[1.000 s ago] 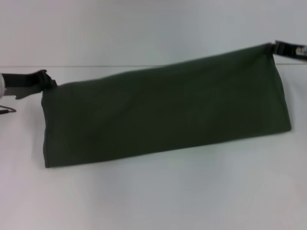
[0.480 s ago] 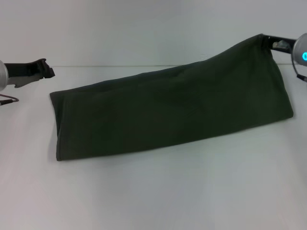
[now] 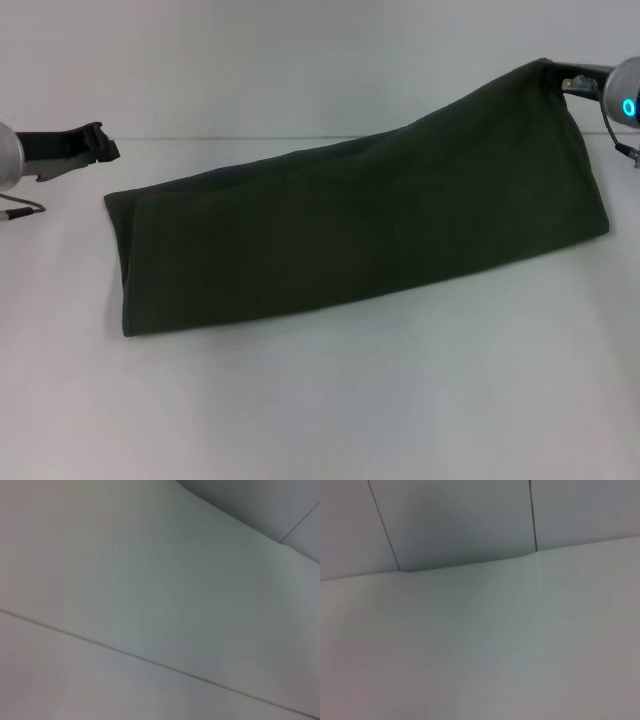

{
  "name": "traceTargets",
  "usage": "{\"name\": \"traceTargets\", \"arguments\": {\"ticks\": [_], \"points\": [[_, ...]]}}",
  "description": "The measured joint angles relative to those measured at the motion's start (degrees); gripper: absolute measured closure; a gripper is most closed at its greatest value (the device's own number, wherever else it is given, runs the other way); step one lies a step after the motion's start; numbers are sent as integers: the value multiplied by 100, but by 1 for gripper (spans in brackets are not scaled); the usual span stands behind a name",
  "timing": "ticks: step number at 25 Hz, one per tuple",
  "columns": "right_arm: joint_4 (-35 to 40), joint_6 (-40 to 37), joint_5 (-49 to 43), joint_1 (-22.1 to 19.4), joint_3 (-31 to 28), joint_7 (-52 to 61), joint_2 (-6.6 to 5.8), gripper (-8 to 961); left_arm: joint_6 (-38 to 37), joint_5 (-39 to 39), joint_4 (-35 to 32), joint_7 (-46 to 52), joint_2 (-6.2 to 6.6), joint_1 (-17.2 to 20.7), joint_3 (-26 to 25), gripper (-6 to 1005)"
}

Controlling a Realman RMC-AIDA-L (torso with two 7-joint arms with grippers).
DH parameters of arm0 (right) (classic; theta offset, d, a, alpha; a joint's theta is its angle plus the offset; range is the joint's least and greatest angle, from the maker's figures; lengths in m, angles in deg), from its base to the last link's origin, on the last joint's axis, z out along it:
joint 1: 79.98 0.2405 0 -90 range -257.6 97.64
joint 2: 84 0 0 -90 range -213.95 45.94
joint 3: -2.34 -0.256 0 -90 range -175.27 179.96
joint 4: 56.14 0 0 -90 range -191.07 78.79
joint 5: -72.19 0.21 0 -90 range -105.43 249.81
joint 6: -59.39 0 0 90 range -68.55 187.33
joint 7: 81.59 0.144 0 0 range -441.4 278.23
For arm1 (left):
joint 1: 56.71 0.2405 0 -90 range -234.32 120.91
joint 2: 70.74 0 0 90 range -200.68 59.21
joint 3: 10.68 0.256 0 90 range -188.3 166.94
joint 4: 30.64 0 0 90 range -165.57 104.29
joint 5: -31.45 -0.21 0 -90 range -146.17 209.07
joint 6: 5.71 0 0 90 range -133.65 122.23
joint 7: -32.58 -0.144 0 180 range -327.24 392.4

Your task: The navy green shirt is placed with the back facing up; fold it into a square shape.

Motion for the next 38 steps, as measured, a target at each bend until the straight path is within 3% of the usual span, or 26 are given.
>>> {"name": "traceTargets", "arguments": {"ticks": [3, 7, 11, 14, 18, 22, 24, 27, 30, 38], "points": [[-149, 223, -3, 127, 299, 0, -65, 908, 1, 2, -8, -19, -39, -10, 1, 984], [-773, 592, -1, 507, 324, 53, -292, 831, 2, 4, -40, -101, -123, -11, 1, 983], [-541, 497, 18, 453, 292, 92, -332, 755, -20, 15, -58, -135, -141, 9, -10, 978], [385, -440, 77, 18, 146, 442, -345, 697, -201, 162, -114, -147, -139, 105, -18, 974], [1689, -2626, 780, -816, -245, 693, -389, 498, -971, 886, -256, -346, -68, 443, -92, 969], [1839, -4504, 2023, -1633, -624, 343, -528, 238, -2543, 2237, -111, -1054, 30, 939, -693, 916], [1595, -5159, 2486, -1917, -797, 87, -593, 201, -3085, 2508, 90, -1259, 22, 1095, -1078, 882], [1235, -5723, 2891, -2222, -994, -286, -601, 146, -3577, 2653, 457, -1326, -15, 1308, -1427, 830], [980, -5894, 2980, -2361, -1162, -526, -551, 128, -3591, 2718, 842, -1327, -97, 1511, -1567, 778], [680, -5895, 2974, -2345, -1211, -669, -580, 129, -3184, 2606, 1040, -808, -353, 2081, -1529, 447]]}}
